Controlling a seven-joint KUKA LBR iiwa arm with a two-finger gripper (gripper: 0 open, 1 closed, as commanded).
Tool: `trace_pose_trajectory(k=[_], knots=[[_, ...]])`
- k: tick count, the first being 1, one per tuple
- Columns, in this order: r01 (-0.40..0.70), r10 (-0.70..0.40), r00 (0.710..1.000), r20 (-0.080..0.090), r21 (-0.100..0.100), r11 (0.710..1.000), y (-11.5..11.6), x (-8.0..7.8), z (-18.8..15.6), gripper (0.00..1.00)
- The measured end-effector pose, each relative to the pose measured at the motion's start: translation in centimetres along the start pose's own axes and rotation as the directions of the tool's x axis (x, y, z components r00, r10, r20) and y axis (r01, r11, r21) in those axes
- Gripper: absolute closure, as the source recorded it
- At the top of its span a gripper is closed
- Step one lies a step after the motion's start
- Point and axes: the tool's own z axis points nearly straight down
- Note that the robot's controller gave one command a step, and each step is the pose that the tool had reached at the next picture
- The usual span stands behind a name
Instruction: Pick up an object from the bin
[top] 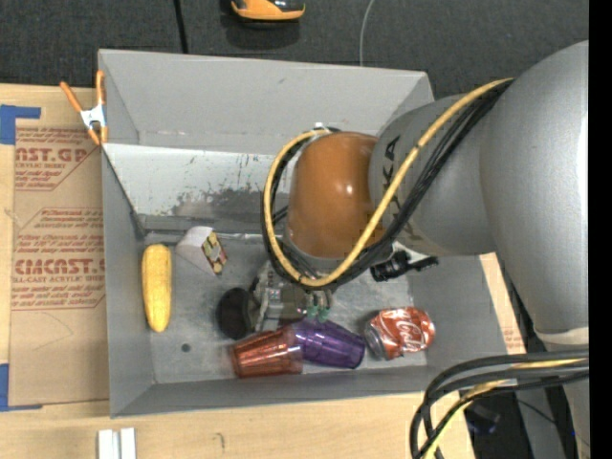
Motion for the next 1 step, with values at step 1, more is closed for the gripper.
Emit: trace_pose_trajectory(k=[1], knots=[[-0.019, 0.019, 1.0, 0.014, -0.003, 1.0, 4.05, -1.29, -2.49, 1.0]])
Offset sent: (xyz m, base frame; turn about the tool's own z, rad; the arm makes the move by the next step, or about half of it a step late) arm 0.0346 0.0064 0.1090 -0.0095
